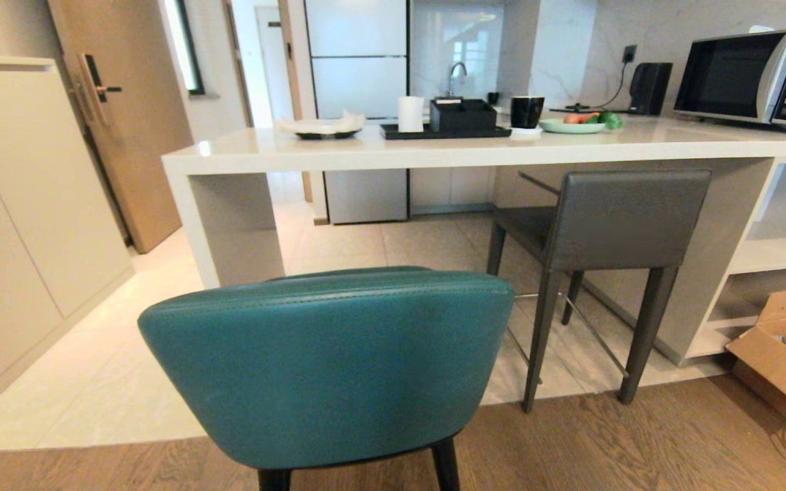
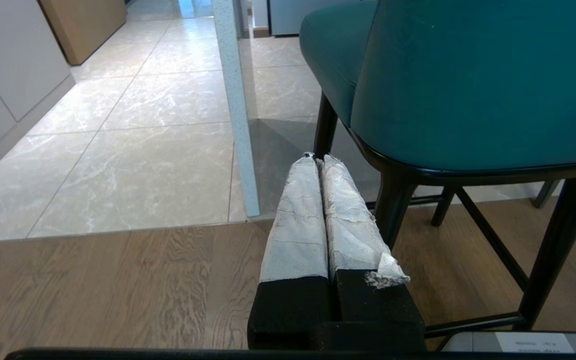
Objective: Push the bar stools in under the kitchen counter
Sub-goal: Pull the gray chair out from under the dining table
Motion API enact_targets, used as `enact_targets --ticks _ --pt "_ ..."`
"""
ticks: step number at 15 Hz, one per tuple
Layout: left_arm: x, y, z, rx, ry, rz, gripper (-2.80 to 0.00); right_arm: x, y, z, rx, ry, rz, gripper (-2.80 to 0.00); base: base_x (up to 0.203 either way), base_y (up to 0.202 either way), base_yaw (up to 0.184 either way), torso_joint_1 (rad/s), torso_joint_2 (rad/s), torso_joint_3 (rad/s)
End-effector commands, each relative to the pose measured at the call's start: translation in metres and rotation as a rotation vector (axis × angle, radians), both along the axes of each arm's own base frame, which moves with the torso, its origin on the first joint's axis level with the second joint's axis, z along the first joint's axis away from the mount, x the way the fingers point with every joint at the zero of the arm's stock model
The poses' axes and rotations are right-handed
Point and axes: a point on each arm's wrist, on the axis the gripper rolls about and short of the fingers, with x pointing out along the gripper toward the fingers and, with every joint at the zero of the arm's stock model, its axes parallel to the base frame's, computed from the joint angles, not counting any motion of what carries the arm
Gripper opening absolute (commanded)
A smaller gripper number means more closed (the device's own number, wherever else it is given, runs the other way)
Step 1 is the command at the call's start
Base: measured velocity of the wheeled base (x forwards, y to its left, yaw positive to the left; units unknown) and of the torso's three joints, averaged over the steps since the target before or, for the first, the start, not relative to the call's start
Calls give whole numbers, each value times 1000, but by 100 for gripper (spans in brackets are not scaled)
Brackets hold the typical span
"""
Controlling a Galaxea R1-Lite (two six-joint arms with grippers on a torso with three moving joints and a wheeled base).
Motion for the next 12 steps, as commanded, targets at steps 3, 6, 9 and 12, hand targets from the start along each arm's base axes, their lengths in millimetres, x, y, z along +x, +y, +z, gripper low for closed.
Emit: enact_targets --ticks 3,6,9,12 --pt "0 0 0 -6 4 7 -280 0 0 0 22 2 -2 -280 0 0 0 0 0 0" --pt "0 0 0 -9 4 7 -280 0 0 0 18 1 1 -280 0 0 0 0 0 0" --pt "1 0 1 -10 -22 7 -280 0 0 0 33 1 -4 -280 -44 0 -1 5 1 1" --pt "2 0 1 -10 -37 7 -280 0 0 0 32 1 -4 -280 -194 0 -2 3 0 3"
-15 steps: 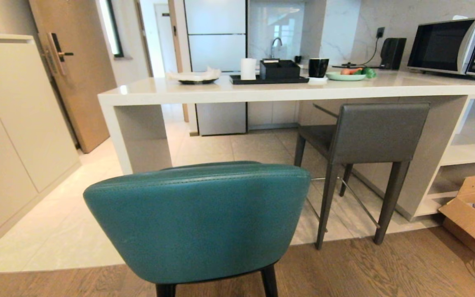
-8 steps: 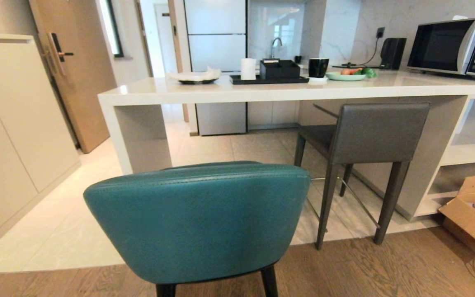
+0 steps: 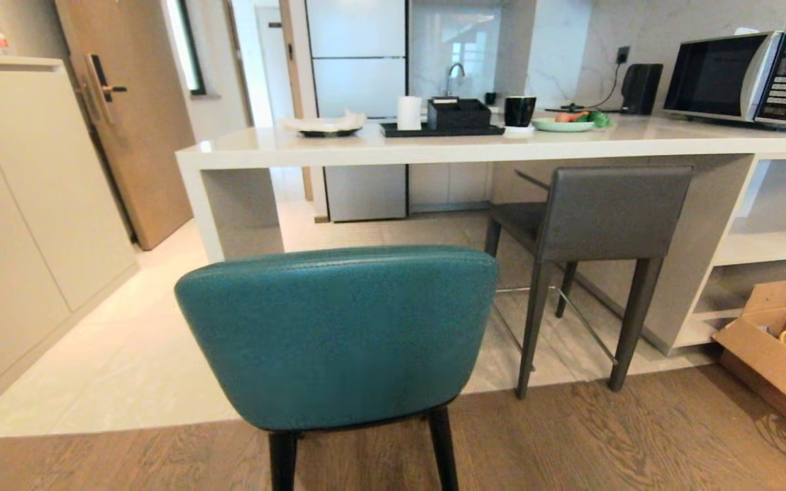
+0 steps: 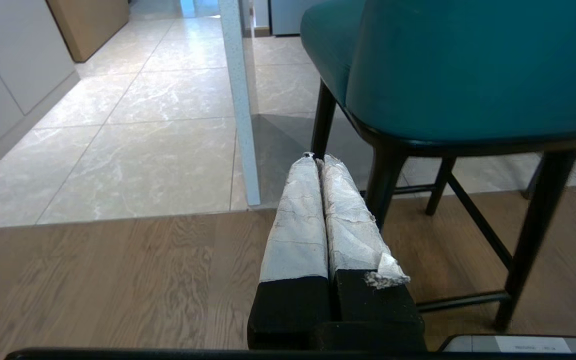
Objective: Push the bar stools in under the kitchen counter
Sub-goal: Pull the gray chair out from under the dining table
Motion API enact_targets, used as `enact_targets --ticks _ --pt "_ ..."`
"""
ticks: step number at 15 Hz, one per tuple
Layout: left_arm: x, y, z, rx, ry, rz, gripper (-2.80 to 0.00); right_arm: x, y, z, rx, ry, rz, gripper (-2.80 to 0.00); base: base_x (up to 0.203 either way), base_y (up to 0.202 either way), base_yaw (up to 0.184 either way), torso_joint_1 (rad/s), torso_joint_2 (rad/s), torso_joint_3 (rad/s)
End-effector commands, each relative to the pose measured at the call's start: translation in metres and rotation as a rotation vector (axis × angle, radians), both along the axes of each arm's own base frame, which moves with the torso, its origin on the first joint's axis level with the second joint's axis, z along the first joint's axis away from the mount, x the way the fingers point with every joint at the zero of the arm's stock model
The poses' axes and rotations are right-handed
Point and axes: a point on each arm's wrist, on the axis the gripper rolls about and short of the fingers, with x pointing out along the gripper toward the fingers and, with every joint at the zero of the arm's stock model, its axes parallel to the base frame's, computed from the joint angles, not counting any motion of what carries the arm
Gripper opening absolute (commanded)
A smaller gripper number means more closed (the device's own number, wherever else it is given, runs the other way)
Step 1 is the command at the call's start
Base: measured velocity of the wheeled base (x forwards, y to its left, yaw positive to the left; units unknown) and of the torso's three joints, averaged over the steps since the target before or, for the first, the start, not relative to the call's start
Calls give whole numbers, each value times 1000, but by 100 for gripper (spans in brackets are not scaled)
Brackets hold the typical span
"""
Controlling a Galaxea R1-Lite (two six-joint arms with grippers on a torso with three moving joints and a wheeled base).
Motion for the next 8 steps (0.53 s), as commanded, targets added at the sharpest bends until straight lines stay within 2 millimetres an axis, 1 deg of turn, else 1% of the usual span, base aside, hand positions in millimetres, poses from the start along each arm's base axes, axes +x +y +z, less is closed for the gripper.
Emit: enact_targets --ticks 1,8 --pt "0 0 0 0 -3 0 -280 0 0 0 0 1 0 -280 -108 0 -7 -7 -2 3" --pt "0 0 0 -27 -3 12 -280 0 0 0 7 1 -6 -280 0 0 0 0 0 0"
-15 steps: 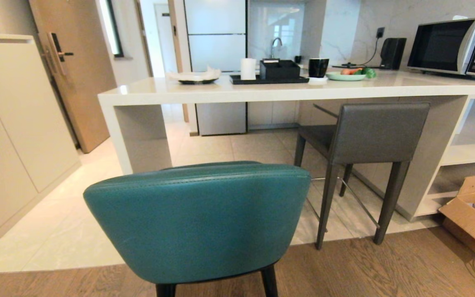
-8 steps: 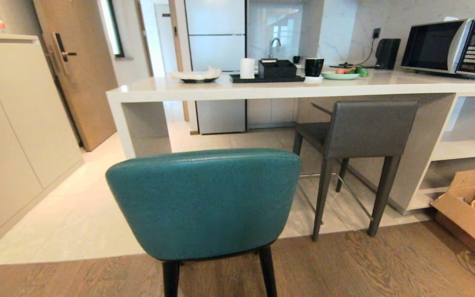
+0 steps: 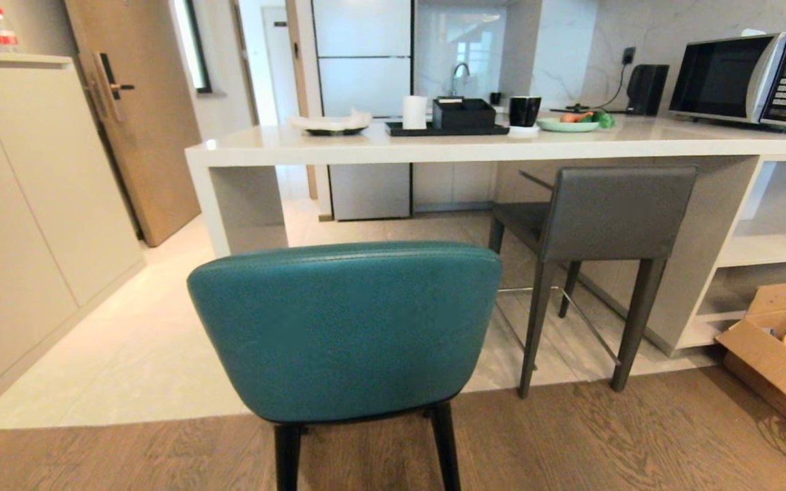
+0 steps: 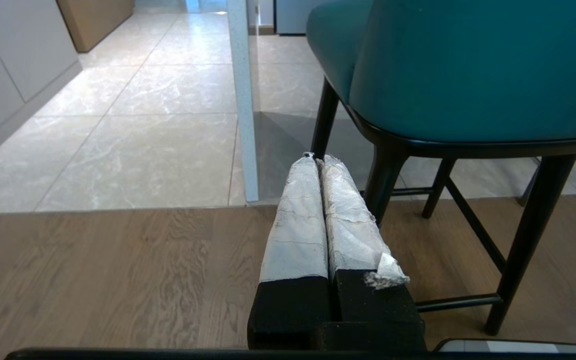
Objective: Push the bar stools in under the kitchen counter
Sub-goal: Pull the gray chair out from under the dining table
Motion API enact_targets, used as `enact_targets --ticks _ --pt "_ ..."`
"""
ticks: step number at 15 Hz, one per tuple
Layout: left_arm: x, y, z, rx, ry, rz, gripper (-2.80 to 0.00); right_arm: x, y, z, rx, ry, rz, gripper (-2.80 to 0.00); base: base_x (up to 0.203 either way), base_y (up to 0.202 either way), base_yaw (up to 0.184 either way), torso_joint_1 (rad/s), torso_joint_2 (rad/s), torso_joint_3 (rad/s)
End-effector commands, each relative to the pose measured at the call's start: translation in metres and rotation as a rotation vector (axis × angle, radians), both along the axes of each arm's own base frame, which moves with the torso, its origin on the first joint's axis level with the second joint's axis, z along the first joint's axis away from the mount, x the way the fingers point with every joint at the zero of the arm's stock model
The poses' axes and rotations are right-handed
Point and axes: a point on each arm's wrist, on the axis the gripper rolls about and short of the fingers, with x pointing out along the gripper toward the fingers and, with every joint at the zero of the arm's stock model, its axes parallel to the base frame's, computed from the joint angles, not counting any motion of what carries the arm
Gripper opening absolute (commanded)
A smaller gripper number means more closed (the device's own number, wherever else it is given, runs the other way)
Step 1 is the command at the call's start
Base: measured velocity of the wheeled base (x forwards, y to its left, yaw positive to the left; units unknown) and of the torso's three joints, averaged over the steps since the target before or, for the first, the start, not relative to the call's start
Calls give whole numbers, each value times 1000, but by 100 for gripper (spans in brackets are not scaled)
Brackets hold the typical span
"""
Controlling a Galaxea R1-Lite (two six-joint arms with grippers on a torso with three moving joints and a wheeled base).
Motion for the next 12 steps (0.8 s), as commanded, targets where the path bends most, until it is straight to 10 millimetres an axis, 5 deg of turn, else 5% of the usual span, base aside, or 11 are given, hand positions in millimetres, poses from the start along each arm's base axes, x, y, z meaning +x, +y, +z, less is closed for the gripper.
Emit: enact_targets --ticks 1,12 --pt "0 0 0 0 1 1 -280 0 0 0 1 1 0 -280 4 -98 0 5 2 1" --pt "0 0 0 -1 0 0 -280 0 0 0 27 1 -9 -280 0 -193 0 2 2 2"
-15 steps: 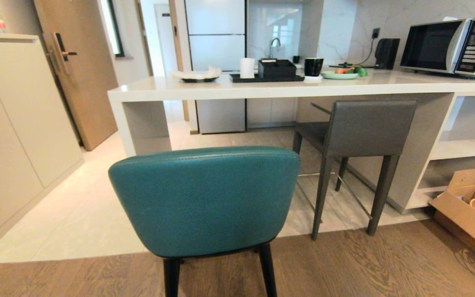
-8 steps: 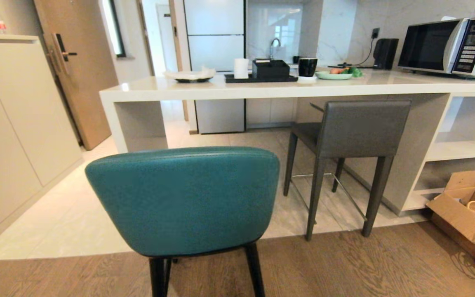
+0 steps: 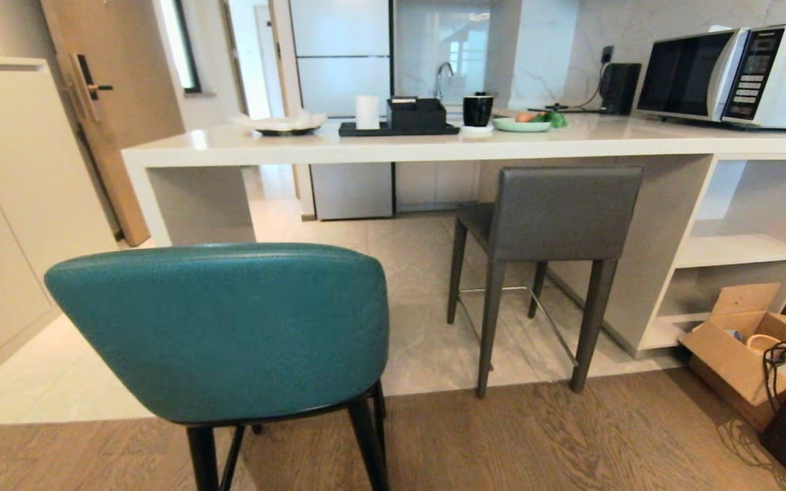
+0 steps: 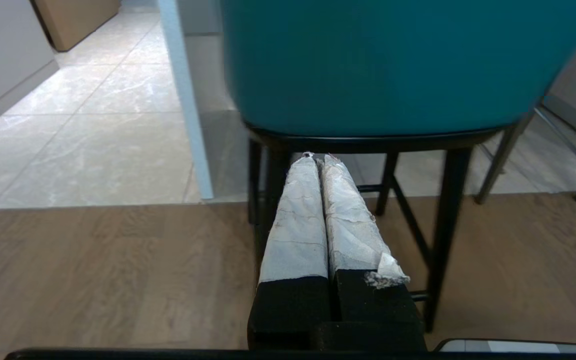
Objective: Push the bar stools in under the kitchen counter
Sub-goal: Pull the gray chair out from under the dining table
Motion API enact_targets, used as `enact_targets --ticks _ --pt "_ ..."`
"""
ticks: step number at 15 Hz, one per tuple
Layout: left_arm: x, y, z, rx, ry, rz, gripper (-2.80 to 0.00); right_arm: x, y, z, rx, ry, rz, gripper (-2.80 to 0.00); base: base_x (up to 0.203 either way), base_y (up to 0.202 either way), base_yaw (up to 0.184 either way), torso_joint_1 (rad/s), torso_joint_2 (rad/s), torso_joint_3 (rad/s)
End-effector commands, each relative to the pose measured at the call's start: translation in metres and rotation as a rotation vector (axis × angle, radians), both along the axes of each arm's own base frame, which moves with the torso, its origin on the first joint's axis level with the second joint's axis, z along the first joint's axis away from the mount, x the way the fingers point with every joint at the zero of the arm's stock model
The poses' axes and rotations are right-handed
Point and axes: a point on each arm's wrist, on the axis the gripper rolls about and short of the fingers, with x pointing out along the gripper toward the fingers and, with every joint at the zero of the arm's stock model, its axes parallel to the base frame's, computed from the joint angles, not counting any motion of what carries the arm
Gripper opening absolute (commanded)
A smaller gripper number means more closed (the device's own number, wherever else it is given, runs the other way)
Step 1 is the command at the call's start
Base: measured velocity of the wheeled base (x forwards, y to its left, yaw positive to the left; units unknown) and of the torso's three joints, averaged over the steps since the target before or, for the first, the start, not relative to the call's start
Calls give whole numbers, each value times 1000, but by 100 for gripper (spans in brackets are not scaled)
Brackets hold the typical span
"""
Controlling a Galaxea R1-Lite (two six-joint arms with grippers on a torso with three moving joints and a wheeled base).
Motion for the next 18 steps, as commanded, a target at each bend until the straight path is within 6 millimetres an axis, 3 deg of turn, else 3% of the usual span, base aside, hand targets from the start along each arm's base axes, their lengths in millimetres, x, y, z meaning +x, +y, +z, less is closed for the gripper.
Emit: enact_targets --ticks 1,18 --pt "0 0 0 -2 0 2 -280 0 0 0 1 1 1 -280 0 -195 0 -2 -2 -2" --pt "0 0 0 -2 0 2 -280 0 0 0 -1 1 1 -280 0 -194 2 1 2 3"
